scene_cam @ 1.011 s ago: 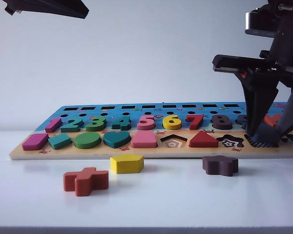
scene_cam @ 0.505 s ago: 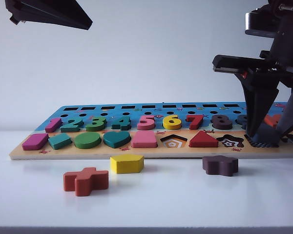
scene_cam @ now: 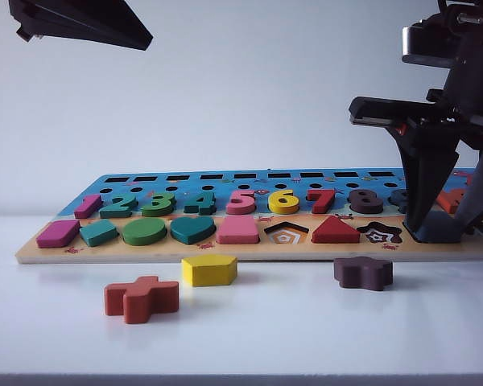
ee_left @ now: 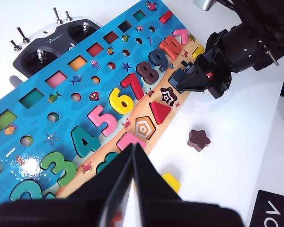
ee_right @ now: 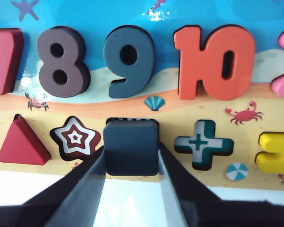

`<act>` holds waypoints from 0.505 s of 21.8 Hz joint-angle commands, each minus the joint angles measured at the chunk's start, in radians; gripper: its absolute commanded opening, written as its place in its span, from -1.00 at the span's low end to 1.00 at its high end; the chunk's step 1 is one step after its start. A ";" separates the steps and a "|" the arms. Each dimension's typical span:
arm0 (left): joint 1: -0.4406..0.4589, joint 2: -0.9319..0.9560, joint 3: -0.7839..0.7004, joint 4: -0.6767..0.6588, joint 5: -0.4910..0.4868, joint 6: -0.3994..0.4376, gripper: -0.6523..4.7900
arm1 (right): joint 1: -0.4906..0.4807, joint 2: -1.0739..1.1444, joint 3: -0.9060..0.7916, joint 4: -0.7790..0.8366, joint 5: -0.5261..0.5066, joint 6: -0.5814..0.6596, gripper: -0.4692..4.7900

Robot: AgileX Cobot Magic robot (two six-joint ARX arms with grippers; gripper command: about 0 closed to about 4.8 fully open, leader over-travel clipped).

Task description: Insert the cube into the slot.

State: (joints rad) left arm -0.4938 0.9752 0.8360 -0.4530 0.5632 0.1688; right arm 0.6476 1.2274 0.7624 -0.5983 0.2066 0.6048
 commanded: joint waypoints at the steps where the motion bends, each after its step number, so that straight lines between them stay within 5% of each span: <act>1: -0.001 0.002 0.003 0.014 0.001 0.007 -0.72 | -0.001 -0.002 0.002 0.007 0.002 -0.004 -0.85; 11: -0.002 0.002 0.003 0.014 0.002 0.006 -0.72 | -0.003 0.009 0.002 0.024 -0.002 -0.005 -0.85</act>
State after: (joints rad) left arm -0.4950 0.9756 0.8360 -0.4530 0.5632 0.1688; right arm 0.6456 1.2339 0.7624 -0.5941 0.2058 0.6041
